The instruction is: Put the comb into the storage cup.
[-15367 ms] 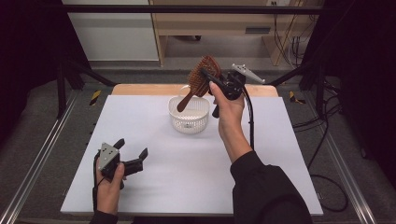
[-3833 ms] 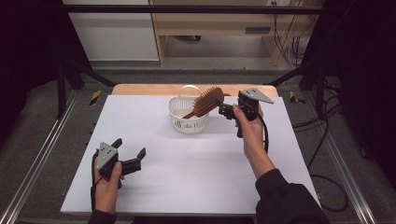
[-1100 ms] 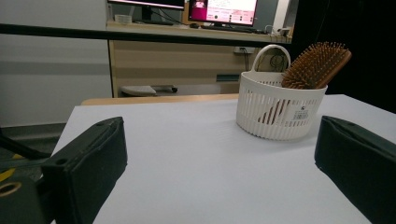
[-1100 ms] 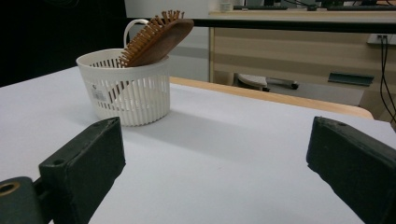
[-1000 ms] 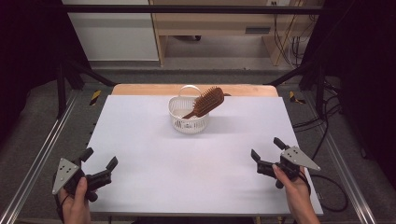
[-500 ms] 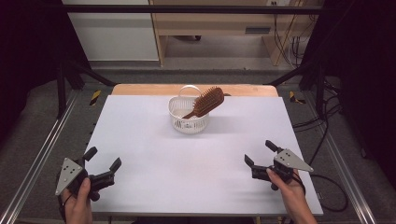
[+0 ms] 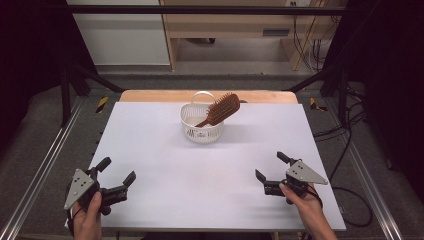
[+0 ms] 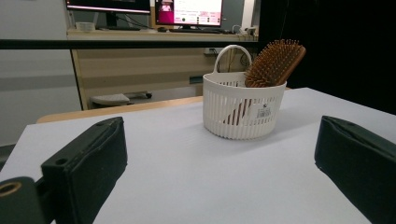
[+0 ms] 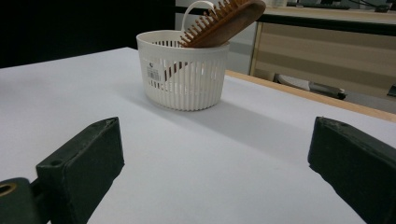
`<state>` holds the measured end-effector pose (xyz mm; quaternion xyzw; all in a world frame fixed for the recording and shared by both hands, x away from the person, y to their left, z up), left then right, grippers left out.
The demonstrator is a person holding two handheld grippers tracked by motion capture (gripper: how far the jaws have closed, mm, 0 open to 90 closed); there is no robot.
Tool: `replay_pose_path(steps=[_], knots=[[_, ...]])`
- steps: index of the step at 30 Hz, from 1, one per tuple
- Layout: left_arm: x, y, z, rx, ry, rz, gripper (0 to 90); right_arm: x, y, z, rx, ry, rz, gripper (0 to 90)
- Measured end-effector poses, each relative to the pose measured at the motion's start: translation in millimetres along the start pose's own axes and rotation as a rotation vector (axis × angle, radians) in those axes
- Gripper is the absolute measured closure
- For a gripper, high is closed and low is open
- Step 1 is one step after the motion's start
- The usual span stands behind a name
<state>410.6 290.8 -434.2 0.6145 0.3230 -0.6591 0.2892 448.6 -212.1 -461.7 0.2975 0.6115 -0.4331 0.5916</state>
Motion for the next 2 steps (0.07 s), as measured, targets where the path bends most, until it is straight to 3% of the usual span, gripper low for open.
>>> replay_pose_path(steps=[2], knots=[[0.3, 0.9, 0.2, 0.000, -0.003, 0.000, 2.3, 0.4, 0.4, -0.5, 0.000, -0.004, -0.004, 3.7]])
Point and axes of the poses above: each handheld gripper's, and its own axes: y roughly forward along the jaws, x roughly out of its underside, z roughly to its right, the point moved 3 cm from there along y, roughly forward along the jaws, and after that the axes turned 9 degrees about x, right-handed, at the moved point
